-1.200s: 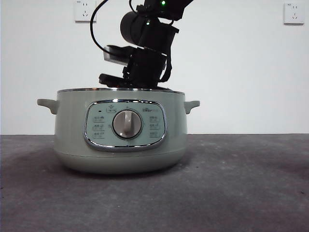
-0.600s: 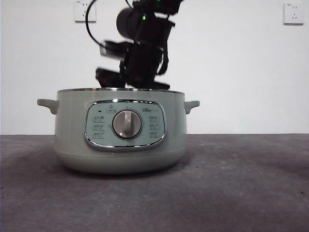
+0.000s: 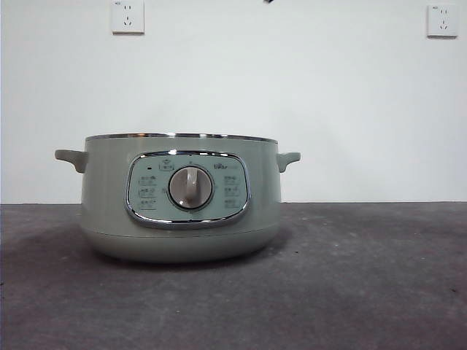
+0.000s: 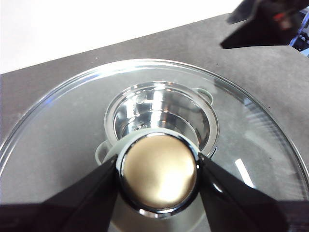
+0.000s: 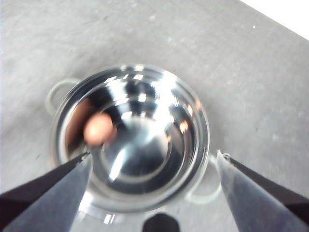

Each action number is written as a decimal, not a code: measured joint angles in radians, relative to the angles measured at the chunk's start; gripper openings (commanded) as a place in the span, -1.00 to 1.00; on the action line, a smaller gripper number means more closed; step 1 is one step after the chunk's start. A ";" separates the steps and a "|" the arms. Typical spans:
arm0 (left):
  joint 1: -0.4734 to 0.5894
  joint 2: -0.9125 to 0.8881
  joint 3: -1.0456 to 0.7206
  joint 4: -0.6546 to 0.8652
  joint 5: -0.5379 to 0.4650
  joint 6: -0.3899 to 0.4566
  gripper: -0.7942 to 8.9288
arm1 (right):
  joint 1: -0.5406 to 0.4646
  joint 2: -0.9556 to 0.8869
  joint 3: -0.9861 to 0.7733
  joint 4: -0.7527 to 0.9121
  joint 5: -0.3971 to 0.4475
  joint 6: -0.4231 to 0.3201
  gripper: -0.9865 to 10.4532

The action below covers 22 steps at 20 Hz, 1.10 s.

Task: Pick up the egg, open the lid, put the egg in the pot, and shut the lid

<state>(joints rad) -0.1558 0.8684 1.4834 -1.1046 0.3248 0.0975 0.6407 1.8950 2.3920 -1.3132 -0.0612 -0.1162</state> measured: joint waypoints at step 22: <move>-0.306 0.605 -0.001 0.462 -0.105 0.008 -0.85 | 0.003 -0.940 -1.013 0.103 -0.004 0.115 -0.22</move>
<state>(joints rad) -0.4622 1.4738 1.4822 -0.6422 0.2203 0.1051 0.6437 0.9554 1.3792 -1.2106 -0.0650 -0.0010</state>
